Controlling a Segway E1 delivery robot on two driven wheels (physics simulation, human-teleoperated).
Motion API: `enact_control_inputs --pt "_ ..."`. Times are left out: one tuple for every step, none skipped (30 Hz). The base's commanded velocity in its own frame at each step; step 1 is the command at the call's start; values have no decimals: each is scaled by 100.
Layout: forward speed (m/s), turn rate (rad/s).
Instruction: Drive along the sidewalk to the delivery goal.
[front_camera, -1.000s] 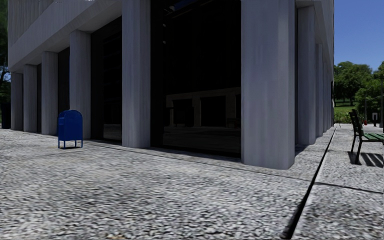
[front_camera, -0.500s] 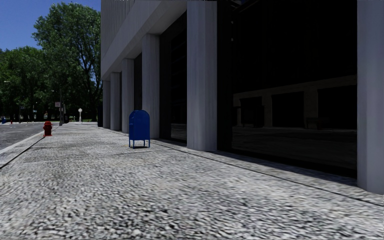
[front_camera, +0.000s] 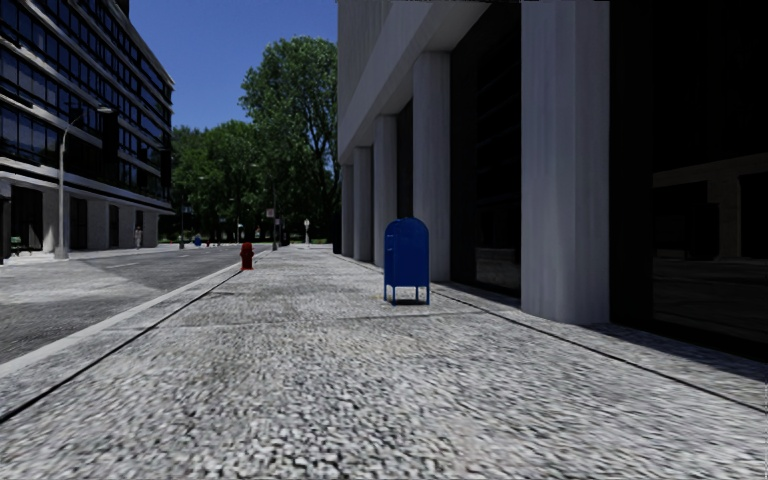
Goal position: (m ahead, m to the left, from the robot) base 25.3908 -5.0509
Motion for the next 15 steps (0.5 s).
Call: enact_control_inputs --pt "200 76" --pt "200 76" --pt "200 76" --pt "200 76" --pt "200 71" --pt "200 71" --pt "200 64" --pt "200 44" --pt "200 28" --pt "200 28" --pt "200 23" --pt "200 0" --pt "200 0" --pt "200 0" --pt "200 0"
